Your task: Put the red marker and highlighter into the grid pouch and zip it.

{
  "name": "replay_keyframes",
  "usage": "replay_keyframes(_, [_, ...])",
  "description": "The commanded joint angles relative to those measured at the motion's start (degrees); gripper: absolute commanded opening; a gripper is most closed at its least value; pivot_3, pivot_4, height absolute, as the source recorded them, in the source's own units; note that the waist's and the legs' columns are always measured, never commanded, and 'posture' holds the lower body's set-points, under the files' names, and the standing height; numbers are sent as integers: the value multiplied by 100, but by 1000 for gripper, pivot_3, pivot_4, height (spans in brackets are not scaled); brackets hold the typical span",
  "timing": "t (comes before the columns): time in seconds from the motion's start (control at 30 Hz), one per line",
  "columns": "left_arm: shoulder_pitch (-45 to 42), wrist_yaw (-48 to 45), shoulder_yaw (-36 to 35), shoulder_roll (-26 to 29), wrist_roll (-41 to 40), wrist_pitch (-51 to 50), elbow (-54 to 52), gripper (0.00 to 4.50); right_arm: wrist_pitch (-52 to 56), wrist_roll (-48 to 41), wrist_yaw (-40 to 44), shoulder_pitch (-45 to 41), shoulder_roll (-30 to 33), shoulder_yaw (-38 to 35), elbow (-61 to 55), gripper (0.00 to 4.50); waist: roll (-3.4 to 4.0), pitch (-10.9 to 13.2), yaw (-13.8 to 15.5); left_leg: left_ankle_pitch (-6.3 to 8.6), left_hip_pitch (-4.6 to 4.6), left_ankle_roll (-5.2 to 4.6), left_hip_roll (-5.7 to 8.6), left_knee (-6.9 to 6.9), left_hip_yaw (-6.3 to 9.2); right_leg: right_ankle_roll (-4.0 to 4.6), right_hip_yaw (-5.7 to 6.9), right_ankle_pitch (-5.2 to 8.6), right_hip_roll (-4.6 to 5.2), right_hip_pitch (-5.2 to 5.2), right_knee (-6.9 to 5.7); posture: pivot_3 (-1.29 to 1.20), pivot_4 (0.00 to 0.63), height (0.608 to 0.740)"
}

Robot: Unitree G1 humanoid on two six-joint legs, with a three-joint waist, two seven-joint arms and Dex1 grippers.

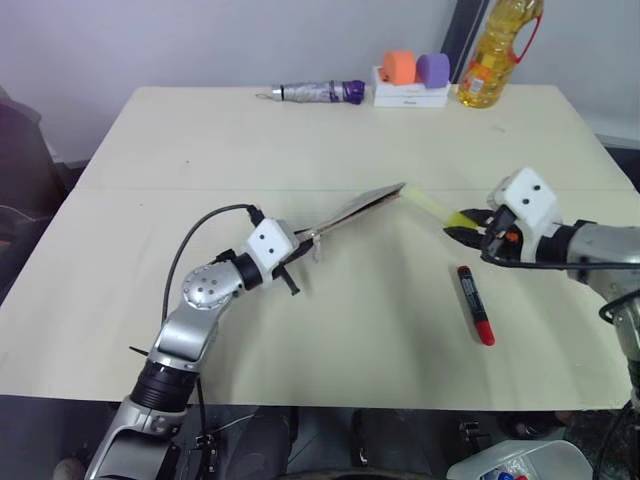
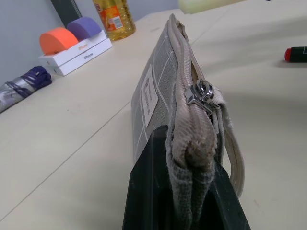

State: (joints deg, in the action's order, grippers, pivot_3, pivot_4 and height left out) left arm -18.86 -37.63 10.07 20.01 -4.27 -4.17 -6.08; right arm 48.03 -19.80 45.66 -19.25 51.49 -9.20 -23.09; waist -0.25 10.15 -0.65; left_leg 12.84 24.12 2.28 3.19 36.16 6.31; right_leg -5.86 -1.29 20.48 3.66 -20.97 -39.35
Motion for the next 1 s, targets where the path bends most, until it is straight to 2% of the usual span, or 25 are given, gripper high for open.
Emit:
replay_keyframes(0.03, [-60, 20, 46, -28, 12, 73, -213, 0, 4, -115, -64, -164, -51, 50, -174, 888, 0, 0, -1, 0, 0, 0, 0, 0, 0, 0, 0, 0, 0, 0, 0, 0, 150, 740])
replay_keyframes(0.33, [-16, 6, 109, -36, 4, 32, -321, 0, 32, -180, -135, -157, -68, 265, -195, 888, 0, 0, -3, 0, 0, 0, 0, -1, 0, 0, 0, 0, 0, -1, 0, 0, 150, 740])
replay_keyframes(0.63, [-35, -82, 221, 74, 81, 98, -338, 0, -176, 14, 148, 111, 320, 767, -440, 888, 0, 0, -2, 0, 0, 0, 0, -1, 0, 0, 0, 0, 0, -1, 0, 0, 150, 740])
replay_keyframes(0.8, [-47, -351, 539, 293, 395, 416, -302, 0, -463, 299, 406, 47, 554, 1364, -672, 888, 1, 0, -12, 0, 0, 0, 0, -1, 0, 0, 0, 0, -1, -1, 0, 0, 150, 740])
replay_keyframes(1.0, [-57, -703, 979, 508, 734, 828, -278, 0, -488, 530, 465, -612, 206, 2133, -814, 888, 0, 0, -15, 0, -1, 0, 0, -2, 2, 0, 0, 0, 1, -1, 1, 0, 150, 740])
